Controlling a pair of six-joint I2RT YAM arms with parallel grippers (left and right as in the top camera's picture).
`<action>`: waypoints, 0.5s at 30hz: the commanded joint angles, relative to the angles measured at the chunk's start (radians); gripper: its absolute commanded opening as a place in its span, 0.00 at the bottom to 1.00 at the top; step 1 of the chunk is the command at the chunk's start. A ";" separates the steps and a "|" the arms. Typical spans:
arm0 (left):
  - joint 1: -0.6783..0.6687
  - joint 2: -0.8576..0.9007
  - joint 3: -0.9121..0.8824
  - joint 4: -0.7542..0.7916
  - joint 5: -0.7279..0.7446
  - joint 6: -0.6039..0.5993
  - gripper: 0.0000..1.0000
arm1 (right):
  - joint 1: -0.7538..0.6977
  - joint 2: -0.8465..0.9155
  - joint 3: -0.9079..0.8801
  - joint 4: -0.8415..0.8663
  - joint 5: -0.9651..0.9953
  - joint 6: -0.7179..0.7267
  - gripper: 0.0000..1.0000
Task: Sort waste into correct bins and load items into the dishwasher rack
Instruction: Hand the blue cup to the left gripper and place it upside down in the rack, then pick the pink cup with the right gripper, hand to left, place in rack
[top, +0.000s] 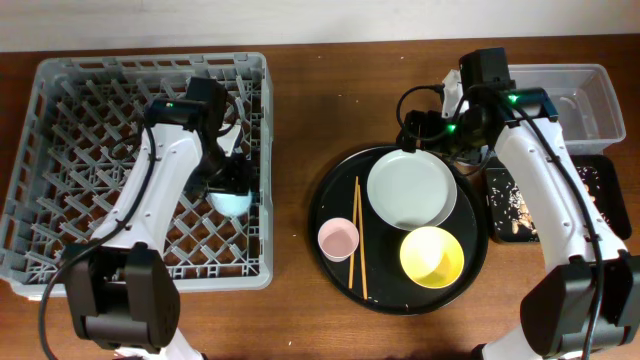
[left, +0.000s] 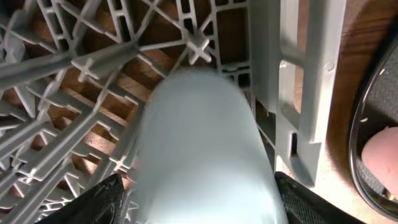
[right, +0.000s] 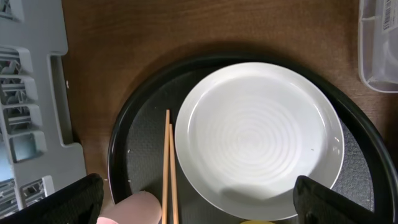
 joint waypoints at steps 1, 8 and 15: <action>0.002 0.005 -0.026 0.022 0.012 -0.006 0.93 | 0.009 0.003 0.002 -0.003 0.014 -0.010 0.98; 0.004 0.003 0.261 -0.016 0.178 -0.006 0.97 | 0.082 -0.035 -0.007 -0.124 -0.117 -0.010 0.85; 0.172 0.004 0.317 -0.016 0.292 -0.007 0.98 | 0.417 -0.026 -0.241 0.048 -0.004 0.153 0.51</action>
